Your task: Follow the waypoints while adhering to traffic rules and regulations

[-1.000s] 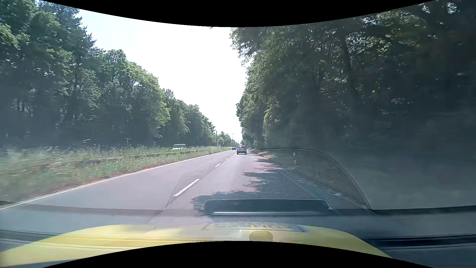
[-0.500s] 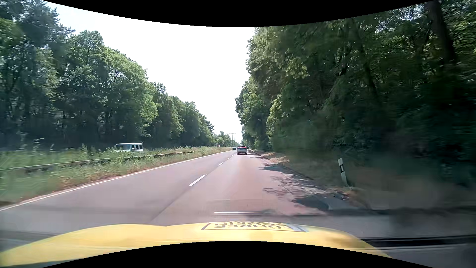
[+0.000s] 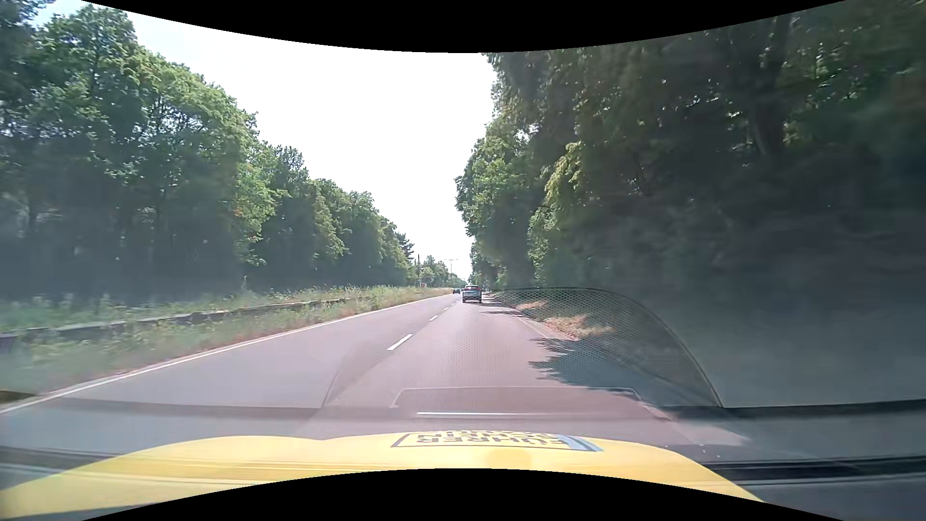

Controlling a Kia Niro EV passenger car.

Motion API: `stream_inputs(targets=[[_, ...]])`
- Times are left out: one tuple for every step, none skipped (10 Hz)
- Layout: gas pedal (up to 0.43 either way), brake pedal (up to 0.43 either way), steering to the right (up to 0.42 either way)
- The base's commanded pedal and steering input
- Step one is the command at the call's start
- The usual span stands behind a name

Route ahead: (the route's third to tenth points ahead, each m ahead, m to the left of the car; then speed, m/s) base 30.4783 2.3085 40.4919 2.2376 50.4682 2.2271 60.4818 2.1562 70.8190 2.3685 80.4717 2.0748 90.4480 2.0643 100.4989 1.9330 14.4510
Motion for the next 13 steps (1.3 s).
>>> stream_inputs(targets=[[0.087,0.0,-0.001],[0.087,0.0,-0.001],[0.087,0.0,0.0],[0.087,0.0,-0.001],[0.087,0.0,-0.001],[0.087,0.0,-0.001],[0.087,0.0,0.0],[0.098,0.0,0.0],[0.098,0.0,-0.001],[0.098,0.0,0.0],[0.098,0.0,0.0],[0.098,0.0,0.0],[0.098,0.0,0.0]])
